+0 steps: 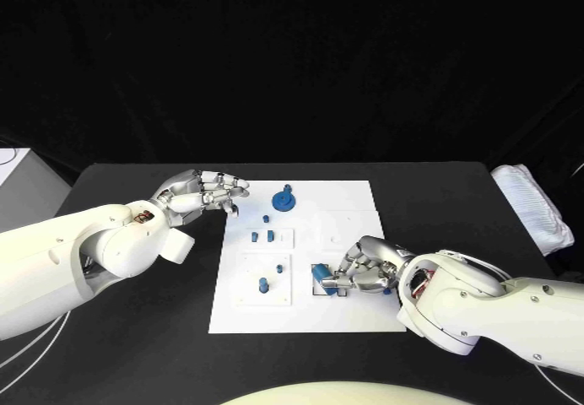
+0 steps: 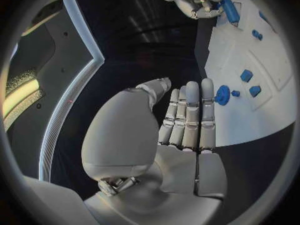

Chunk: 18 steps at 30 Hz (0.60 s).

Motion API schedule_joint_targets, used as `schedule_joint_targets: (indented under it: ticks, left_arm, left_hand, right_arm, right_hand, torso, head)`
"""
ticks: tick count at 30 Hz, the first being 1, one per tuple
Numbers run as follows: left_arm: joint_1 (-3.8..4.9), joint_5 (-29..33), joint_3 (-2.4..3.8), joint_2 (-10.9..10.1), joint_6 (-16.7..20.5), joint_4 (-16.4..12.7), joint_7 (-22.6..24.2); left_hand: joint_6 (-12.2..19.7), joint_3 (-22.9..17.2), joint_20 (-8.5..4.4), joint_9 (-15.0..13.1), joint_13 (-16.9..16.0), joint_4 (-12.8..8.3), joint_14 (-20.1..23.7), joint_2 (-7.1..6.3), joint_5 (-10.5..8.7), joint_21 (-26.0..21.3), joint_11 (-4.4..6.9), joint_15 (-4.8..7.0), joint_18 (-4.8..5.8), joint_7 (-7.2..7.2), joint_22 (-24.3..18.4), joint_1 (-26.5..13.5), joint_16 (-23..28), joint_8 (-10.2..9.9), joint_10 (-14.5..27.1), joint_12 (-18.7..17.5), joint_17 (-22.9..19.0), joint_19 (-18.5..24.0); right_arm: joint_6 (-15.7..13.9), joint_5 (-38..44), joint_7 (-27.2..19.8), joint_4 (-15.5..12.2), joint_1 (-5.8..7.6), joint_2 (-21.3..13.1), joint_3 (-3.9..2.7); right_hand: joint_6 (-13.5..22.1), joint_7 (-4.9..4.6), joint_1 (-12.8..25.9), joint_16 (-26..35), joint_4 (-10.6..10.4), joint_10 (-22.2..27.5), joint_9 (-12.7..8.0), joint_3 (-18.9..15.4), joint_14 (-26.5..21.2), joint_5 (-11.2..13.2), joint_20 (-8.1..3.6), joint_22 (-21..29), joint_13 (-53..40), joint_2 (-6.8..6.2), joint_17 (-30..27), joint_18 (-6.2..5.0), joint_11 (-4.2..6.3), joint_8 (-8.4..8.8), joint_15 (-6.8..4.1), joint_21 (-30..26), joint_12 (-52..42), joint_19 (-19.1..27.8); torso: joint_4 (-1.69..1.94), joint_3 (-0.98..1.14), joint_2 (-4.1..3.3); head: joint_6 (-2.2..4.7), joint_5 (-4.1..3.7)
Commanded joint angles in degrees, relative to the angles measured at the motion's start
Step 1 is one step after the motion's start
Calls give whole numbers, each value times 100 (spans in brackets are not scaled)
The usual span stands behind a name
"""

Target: Assemble the parts on the task board

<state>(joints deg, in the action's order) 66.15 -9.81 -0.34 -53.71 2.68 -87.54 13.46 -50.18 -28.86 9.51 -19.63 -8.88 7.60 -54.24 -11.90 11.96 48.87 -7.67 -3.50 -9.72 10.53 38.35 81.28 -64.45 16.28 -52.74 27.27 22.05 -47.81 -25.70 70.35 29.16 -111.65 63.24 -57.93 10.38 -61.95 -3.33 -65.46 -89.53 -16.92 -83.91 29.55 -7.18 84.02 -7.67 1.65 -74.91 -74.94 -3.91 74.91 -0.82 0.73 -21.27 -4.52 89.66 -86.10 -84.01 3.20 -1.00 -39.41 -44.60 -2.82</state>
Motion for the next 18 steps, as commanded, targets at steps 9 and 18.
schedule_joint_targets:
  ticks: [9, 18]
  left_arm:
    - [0, 33, 3, 23, -63, 14, 12]
    - [0, 33, 3, 18, -51, 15, 2]
  left_hand:
    - [15, 3, -1, 8, 5, 21, -17, 25, 16, -38, 8, -28, -79, 32, -8, -20, 33, 21, 34, -33, 7, -52]
    - [12, -1, -1, 8, 7, 26, -18, 35, 17, -44, 9, -27, -80, 31, -13, -16, 33, 25, 33, -34, 9, -58]
  right_arm:
    - [269, -243, -257, 56, -5, 114, 0]
    - [231, 10, -280, 164, -6, 226, 1]
  right_hand:
    - [1, 36, 0, -23, 23, -452, 0, -39, 584, -39, -31, -1509, -1284, 59, 1445, 82, 46, -21, -23, 34, -27, -599]
    - [55, 41, -922, -17, 201, -449, -54, 224, 580, 318, -42, -1509, -1287, 217, 1431, 82, 55, 6, -34, 34, -11, -599]
  torso:
    - [10, -8, -1]
    - [11, -11, -3]
  head:
    - [5, -23]
    - [-1, -20]
